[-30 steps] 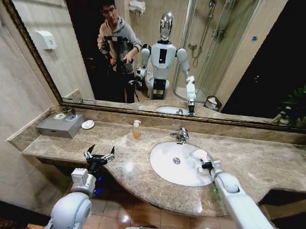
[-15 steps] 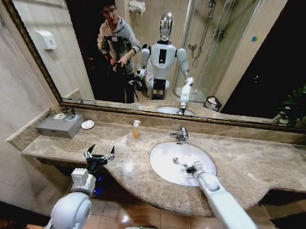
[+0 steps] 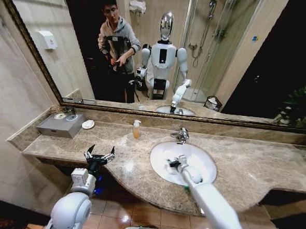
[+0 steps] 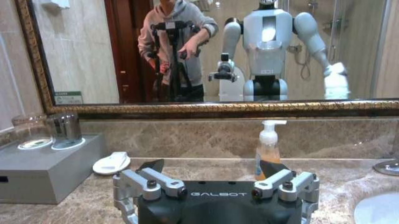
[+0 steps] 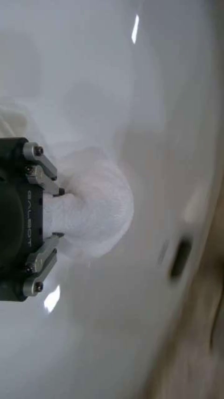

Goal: Pick up the towel from the sink counter and wipe the mirror surface.

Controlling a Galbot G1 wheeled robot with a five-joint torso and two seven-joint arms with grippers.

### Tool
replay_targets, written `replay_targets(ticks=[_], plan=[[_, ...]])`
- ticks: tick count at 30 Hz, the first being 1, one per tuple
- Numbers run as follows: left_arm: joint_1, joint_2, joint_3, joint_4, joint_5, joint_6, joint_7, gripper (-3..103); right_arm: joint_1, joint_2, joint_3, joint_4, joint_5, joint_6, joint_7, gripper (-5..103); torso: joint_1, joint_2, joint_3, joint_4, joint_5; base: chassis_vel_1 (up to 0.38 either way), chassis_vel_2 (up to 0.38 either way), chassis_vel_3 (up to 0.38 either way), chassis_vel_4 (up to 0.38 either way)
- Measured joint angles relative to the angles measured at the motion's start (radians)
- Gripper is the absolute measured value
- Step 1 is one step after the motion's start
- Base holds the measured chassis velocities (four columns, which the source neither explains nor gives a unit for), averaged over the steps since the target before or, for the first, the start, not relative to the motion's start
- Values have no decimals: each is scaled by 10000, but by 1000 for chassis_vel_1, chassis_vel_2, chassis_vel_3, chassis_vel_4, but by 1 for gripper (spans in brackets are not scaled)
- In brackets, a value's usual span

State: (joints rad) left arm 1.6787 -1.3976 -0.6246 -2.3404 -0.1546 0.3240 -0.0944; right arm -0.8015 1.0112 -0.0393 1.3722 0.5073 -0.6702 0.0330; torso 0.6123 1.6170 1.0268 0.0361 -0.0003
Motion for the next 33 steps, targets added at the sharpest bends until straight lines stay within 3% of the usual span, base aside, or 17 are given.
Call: replay_targets(ticks=[1, 4, 10, 14, 19, 22, 25, 29, 31, 33], plan=[[0, 0, 0, 0, 0, 0, 0, 100, 0, 0, 0, 0, 0, 0, 0, 19, 0, 0, 0, 0, 0, 0, 0, 0, 0], [0, 1, 0, 0, 0, 0, 0, 100, 537, -1139, -575, -13, 299, -509, -87, 19, 0, 0, 0, -2, 9, 0, 0, 0, 0], [0, 0, 0, 0, 0, 0, 0, 100, 903, -1764, -763, -399, 163, -635, -428, 19, -1, 1, -2, -2, 5, 0, 0, 0, 0], [0, 0, 0, 0, 0, 0, 0, 100, 711, -1383, -697, -488, 74, -633, -506, 19, -1, 3, -3, -2, -7, 0, 0, 0, 0], [0, 0, 1, 0, 0, 0, 1, 100, 521, -336, -1106, -157, 175, -608, -449, 19, -1, 2, -1, -2, 5, 0, 0, 0, 0], [0, 0, 0, 0, 0, 0, 0, 100, 722, 196, -1518, 233, 637, -610, -213, 19, -1, 1, 0, 0, 3, 0, 0, 0, 0], [0, 0, -1, 0, 0, 0, 0, 100, 1126, 746, -2016, 953, 1848, -555, 437, 19, 0, 1, 0, 8, 1, 0, 0, 0, 0], [0, 1, 0, 0, 0, 0, 0, 100, 1182, 756, -2187, 980, 2095, -551, 688, 19, -1, 1, 0, 2, 3, 0, 0, 0, 0], [0, 0, 0, 0, 0, 0, 0, 100, 1128, 649, -2156, 835, 1884, -536, 627, 19, -1, 1, 0, 6, 5, 0, 0, 0, 0], [0, 1, 0, 0, 0, 0, 0, 100, 839, 165, -1837, 388, 1080, -423, 238, 19, 0, 1, 0, -2, 6, 0, 0, 0, 0]])
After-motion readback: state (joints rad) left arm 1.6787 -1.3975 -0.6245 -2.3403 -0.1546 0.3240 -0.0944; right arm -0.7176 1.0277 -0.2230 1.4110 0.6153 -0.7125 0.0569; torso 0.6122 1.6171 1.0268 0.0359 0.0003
